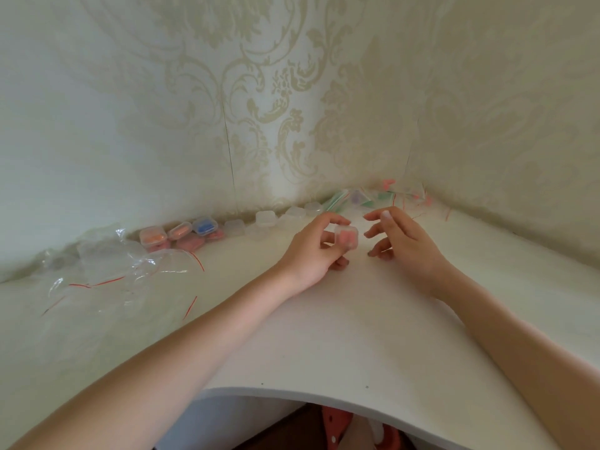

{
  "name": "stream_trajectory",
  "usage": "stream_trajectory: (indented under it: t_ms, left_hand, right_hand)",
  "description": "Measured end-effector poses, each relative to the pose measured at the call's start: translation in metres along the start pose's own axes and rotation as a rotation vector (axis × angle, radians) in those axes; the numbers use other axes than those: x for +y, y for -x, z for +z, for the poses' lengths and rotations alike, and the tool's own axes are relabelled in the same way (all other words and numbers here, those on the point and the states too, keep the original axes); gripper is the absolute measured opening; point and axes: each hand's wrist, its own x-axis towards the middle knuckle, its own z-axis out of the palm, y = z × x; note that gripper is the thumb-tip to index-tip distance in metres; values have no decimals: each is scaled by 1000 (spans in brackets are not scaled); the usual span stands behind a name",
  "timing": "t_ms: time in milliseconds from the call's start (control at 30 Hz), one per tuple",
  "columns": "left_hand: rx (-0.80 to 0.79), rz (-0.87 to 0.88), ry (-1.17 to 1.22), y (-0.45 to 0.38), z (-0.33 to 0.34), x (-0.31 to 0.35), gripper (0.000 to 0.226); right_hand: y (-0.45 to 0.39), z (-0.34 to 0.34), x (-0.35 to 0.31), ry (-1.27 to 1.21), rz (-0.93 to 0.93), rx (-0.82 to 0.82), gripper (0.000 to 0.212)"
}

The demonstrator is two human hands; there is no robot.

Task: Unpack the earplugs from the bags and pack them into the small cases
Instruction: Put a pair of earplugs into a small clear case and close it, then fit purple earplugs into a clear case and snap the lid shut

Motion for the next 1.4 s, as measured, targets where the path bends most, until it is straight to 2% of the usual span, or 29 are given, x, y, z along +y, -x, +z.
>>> stream_trajectory:
  t_ms: [100, 167, 233, 333, 400, 567, 733, 867, 1000, 1133, 1233, 1300, 1400]
  left_hand:
    - [53, 45, -254, 10, -26, 9, 17]
    - [126, 205, -562, 26, -48, 16, 19]
    - [276, 376, -883, 47, -75, 14, 22]
    - [382, 309, -1098, 72, -122, 1, 41]
    - [380, 189, -1111, 79, -148, -12, 49]
    - [417, 109, -1134, 76, -169, -26, 18]
    - [270, -46, -1240, 69, -173, -37, 31]
    - [322, 5, -1307, 62, -167, -32, 33]
    - [378, 183, -1217, 39, -134, -14, 31]
    - [232, 280, -1182, -2, -73, -3, 33]
    - [113, 273, -1125, -31, -26, -6, 38]
    - [65, 261, -1077, -46, -1, -11, 43]
    - [-35, 197, -1037, -61, 25, -19, 53]
  right_hand:
    - [1, 2, 1, 1, 14, -5, 31]
    - [2, 4, 1, 8, 7, -15, 31]
    - [4, 4, 3, 23, -6, -23, 31]
    - [7, 4, 5, 26, -25, -20, 30]
    - [7, 3, 6, 19, -24, -6, 29]
    - [8, 2, 7, 19, -23, 1, 29]
    - [8, 2, 6, 30, -21, 3, 30]
    - [7, 3, 8, 26, -24, 5, 30]
    - [4, 3, 8, 26, -17, 22, 29]
    - [3, 3, 9, 64, -20, 57, 26]
    - [-4, -4, 14, 303, -119, 227, 16]
    - [-14, -12, 21, 538, -162, 323, 23]
    - [-27, -16, 25, 833, -88, 266, 44]
